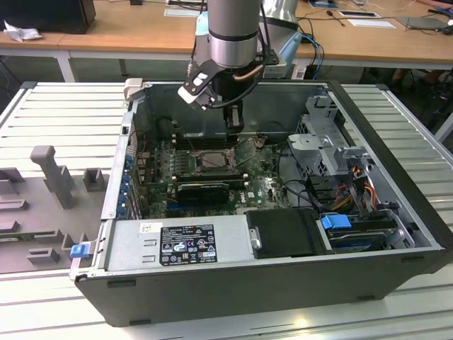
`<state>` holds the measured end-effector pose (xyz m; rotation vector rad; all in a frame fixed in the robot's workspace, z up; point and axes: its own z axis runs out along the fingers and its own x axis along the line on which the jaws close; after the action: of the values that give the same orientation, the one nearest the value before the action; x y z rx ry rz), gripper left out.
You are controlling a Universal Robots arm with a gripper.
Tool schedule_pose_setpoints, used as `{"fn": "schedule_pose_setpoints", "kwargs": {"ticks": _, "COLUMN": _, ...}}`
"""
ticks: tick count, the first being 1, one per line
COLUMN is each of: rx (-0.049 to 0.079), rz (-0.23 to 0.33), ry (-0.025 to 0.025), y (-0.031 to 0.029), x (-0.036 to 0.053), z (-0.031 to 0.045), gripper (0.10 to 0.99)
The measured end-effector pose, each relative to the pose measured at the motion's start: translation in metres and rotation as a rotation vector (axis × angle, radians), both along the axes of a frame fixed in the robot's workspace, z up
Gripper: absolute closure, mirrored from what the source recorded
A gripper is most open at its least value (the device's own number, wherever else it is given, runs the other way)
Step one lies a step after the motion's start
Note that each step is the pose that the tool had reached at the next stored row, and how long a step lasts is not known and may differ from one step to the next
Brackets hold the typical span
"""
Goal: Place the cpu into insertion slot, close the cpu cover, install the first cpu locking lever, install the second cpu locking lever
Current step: 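Close the cpu cover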
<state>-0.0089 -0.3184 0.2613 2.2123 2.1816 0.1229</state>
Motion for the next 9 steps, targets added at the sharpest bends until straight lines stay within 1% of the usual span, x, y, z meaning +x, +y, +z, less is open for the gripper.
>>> {"fn": "schedule_pose_setpoints", "kwargs": {"ticks": 1, "rx": 0.000, "rz": 0.000, "ry": -0.0001, "y": 0.0000, "x": 0.0002, "z": 0.0028, "gripper": 0.980}}
{"fn": "schedule_pose_setpoints", "kwargs": {"ticks": 3, "rx": 0.000, "rz": 0.000, "ry": -0.0001, "y": 0.0000, "x": 0.0003, "z": 0.0061, "gripper": 0.980}}
{"fn": "schedule_pose_setpoints", "kwargs": {"ticks": 4, "rx": 0.000, "rz": 0.000, "ry": -0.0001, "y": 0.0000, "x": 0.0005, "z": 0.0073, "gripper": 0.980}}
{"fn": "schedule_pose_setpoints", "kwargs": {"ticks": 6, "rx": 0.001, "rz": 0.000, "ry": -0.0003, "y": 0.0000, "x": 0.0022, "z": 0.0074, "gripper": 0.980}}
{"fn": "schedule_pose_setpoints", "kwargs": {"ticks": 9, "rx": 0.000, "rz": 0.000, "ry": -0.0001, "y": 0.0000, "x": 0.0103, "z": 0.0075, "gripper": 0.980}}
